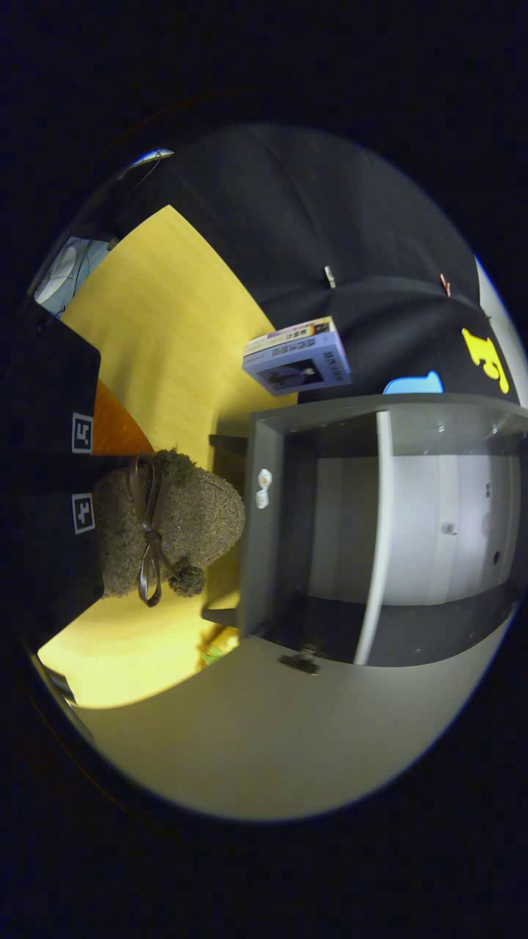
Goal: Open the shoe cabinet door, grab the shoes and put them into the shoe cabinet, then close the shoe cabinet door.
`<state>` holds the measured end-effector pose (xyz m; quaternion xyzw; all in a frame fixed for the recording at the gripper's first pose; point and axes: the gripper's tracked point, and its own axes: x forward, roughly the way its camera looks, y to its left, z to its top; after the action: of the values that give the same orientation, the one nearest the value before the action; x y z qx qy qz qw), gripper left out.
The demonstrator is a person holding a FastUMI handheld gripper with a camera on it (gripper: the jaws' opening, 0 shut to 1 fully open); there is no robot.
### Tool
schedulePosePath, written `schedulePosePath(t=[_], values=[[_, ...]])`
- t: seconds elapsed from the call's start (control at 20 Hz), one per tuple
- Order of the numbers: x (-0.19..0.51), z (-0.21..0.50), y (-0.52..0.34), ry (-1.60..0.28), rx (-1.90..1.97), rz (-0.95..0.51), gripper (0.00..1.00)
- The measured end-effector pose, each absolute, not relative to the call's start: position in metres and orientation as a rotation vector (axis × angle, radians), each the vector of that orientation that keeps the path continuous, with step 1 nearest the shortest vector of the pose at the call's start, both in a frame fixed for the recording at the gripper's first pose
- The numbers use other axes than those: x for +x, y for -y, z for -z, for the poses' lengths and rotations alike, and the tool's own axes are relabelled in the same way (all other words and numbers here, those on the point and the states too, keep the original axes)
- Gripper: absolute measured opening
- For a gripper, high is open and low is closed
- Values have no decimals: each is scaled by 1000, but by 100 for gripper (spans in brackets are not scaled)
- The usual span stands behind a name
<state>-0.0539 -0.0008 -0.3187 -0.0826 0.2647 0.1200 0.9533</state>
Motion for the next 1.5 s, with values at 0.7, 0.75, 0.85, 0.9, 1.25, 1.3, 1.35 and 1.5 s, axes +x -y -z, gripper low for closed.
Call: schedulePosePath(t=[0.7, 0.75, 0.85, 0.9, 1.25, 1.3, 1.35, 1.5], values=[[78, 160, 3, -396, -97, -188, 5], [94, 154, 2, -391, -100, -173, 5], [125, 145, -3, -379, -96, -152, 5], [140, 141, -3, -371, -97, -137, 5], [252, 126, 11, -339, -49, -61, 5], [265, 128, 13, -345, -37, -55, 5], [277, 132, 16, -352, -31, -46, 5], [308, 148, 20, -390, -19, -29, 5]])
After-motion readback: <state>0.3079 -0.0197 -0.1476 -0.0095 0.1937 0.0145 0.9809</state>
